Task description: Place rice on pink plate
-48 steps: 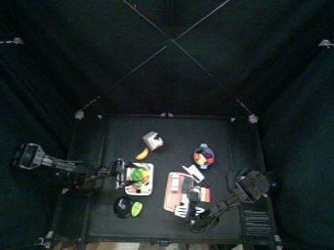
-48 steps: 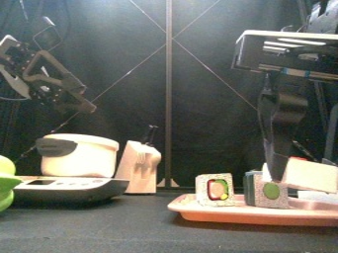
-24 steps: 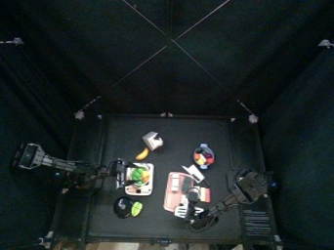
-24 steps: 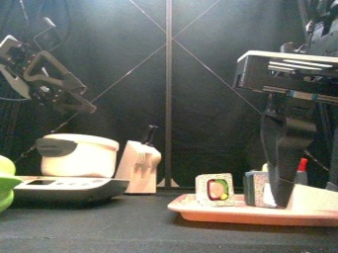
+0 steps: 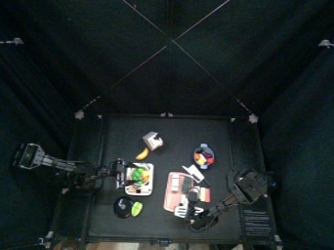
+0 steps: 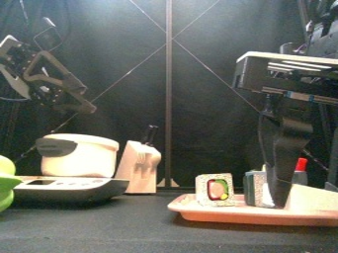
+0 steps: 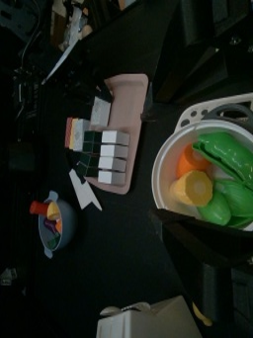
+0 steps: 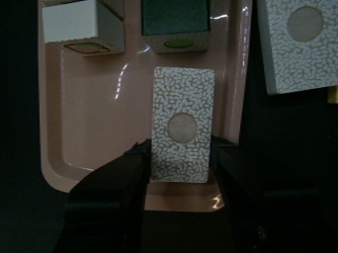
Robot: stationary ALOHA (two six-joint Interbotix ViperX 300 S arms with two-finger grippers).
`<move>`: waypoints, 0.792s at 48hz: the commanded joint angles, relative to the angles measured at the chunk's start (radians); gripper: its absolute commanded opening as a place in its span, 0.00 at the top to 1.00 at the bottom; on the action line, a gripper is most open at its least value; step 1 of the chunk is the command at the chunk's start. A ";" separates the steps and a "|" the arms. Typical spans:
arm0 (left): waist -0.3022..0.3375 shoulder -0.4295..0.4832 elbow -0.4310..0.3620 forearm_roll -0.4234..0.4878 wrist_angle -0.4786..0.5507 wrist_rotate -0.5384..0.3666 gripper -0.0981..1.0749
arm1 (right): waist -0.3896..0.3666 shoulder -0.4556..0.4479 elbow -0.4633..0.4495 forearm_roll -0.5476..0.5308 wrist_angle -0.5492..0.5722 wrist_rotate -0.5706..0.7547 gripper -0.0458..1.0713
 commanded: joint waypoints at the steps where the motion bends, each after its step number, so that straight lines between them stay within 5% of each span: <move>1: -0.002 0.000 -0.018 -0.002 -0.005 -0.002 0.04 | -0.003 -0.025 -0.012 -0.011 0.006 0.000 0.20; 26: -0.002 0.000 -0.020 -0.002 -0.005 0.000 0.04 | 0.018 -0.138 -0.009 -0.023 0.100 -0.023 0.18; 38: -0.002 0.000 -0.023 0.000 -0.005 0.000 0.04 | 0.080 -0.230 0.091 -0.005 0.169 -0.034 0.18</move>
